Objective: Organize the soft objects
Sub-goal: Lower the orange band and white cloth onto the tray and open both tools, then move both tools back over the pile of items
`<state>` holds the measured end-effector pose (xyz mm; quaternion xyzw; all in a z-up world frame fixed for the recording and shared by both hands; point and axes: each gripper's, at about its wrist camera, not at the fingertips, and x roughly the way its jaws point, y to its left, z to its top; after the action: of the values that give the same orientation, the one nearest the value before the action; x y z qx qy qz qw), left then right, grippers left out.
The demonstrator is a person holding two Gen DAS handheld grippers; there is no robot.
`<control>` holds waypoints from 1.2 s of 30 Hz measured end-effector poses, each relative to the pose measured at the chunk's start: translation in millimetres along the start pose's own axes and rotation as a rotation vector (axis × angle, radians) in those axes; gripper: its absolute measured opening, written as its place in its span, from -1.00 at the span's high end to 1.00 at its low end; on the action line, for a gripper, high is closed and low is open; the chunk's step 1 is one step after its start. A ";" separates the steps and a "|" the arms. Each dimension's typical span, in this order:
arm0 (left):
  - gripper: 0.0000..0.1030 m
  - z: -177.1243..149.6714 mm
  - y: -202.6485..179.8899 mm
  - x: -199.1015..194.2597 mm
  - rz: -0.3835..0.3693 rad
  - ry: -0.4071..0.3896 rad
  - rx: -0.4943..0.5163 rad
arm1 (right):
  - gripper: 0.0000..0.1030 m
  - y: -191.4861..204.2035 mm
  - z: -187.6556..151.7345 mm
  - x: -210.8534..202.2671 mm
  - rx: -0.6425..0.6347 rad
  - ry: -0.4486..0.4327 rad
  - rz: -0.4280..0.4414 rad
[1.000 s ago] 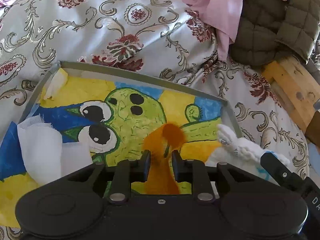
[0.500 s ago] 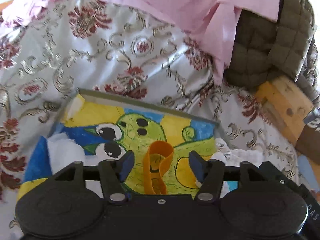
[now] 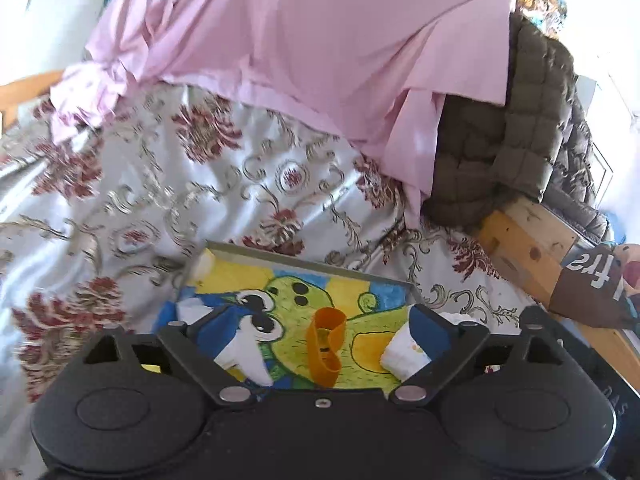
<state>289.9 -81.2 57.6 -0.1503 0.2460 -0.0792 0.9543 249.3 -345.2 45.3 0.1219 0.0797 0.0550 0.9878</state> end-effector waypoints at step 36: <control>-0.99 -94.6 61.4 -160.6 0.208 -0.080 0.063 | -1.00 77.6 -80.9 -149.3 -0.195 0.126 0.028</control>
<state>108.8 -10.6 30.3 -0.0971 0.2192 0.0185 0.9707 82.1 -270.7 8.7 0.0229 0.1344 0.0841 0.9871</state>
